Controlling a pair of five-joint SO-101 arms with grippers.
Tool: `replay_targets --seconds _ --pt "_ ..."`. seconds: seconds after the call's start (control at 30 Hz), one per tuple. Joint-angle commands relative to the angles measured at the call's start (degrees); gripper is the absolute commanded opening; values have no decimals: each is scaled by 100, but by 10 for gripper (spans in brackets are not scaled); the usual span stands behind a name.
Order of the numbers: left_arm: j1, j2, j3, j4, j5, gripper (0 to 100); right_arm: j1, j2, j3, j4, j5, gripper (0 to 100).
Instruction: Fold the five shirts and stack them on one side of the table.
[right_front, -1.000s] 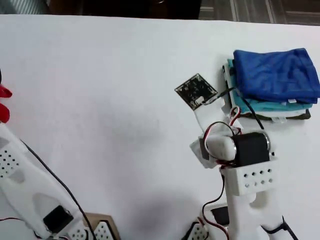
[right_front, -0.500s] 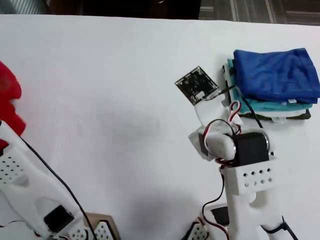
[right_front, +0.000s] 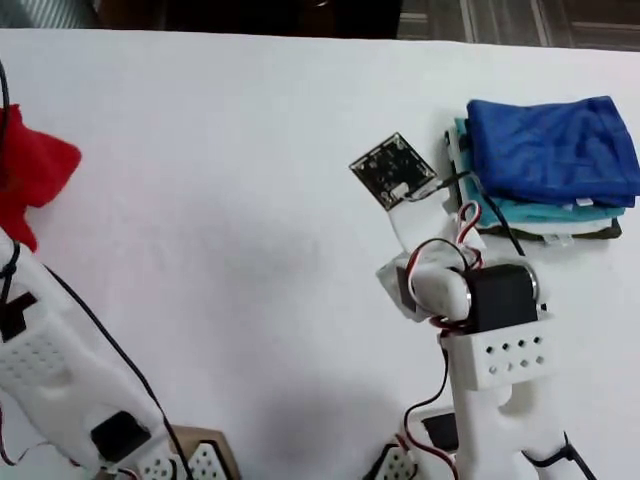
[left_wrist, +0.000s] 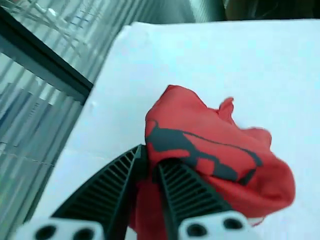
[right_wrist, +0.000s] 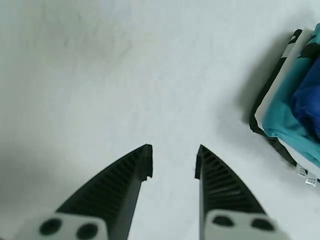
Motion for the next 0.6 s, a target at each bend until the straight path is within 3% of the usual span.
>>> replay_targets --seconds 0.0,0.33,0.57 --pt "273 -1081 1095 97 53 26 22 -189 -9 -101 9 149" --pt "1275 -2831 2897 79 70 26 22 -189 -9 -101 9 149" --pt "1881 -3508 3943 79 457 26 31 -189 -9 -119 9 150"
